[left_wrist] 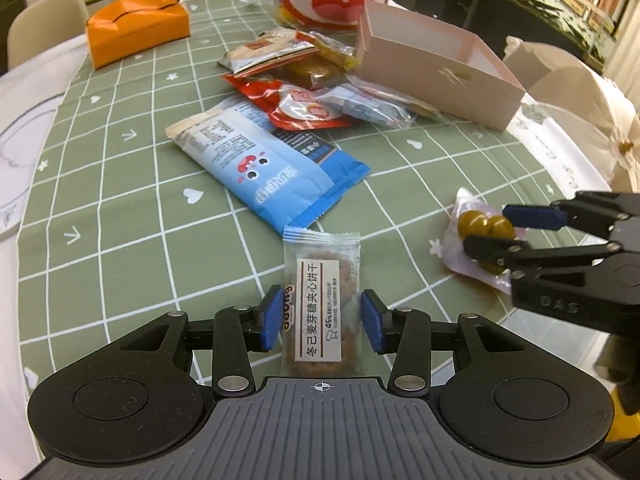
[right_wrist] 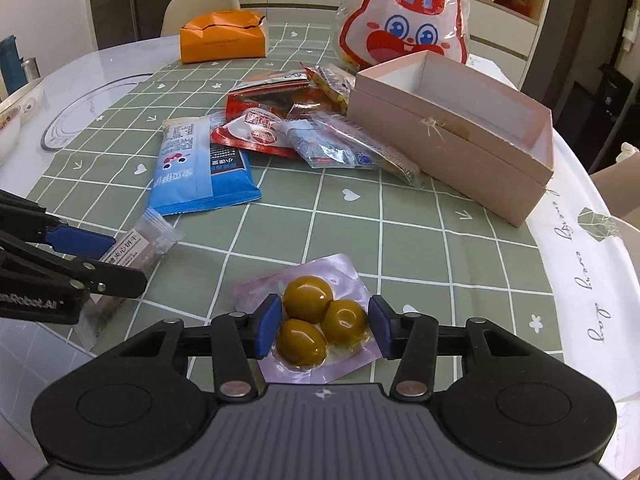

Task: Organize snacks
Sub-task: 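Carry the cookie packet into the pink box and open the left tool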

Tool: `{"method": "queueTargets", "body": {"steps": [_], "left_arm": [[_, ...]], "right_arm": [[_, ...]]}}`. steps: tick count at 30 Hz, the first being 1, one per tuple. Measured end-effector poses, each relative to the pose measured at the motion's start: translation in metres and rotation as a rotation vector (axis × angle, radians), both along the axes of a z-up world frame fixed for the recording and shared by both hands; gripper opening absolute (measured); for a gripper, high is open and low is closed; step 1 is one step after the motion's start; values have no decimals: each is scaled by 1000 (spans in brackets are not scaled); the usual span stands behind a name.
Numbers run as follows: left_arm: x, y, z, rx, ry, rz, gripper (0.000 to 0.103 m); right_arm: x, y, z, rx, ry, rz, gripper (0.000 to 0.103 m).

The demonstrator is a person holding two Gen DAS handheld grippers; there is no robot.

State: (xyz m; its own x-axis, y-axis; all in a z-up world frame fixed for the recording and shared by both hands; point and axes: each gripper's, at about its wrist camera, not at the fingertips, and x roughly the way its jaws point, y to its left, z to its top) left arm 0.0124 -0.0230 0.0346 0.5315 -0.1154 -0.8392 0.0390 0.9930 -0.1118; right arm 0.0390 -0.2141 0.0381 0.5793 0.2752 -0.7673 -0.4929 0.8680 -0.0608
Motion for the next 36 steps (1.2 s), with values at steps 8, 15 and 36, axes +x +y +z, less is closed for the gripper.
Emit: {"method": "queueTargets", "body": {"steps": [8,15,36], "left_arm": [[-1,-2,-1,27,-12,-14,46],[-2,-6,0,-22,-11,-46,41],[243,-74,80,-351,-172,-28,43]], "right_arm": [[-10,-11,21,23,-35,-30,48],[-14,-24,40,63,-54,-54,48],[1,-115,48,177,-2,-162,35]]}}
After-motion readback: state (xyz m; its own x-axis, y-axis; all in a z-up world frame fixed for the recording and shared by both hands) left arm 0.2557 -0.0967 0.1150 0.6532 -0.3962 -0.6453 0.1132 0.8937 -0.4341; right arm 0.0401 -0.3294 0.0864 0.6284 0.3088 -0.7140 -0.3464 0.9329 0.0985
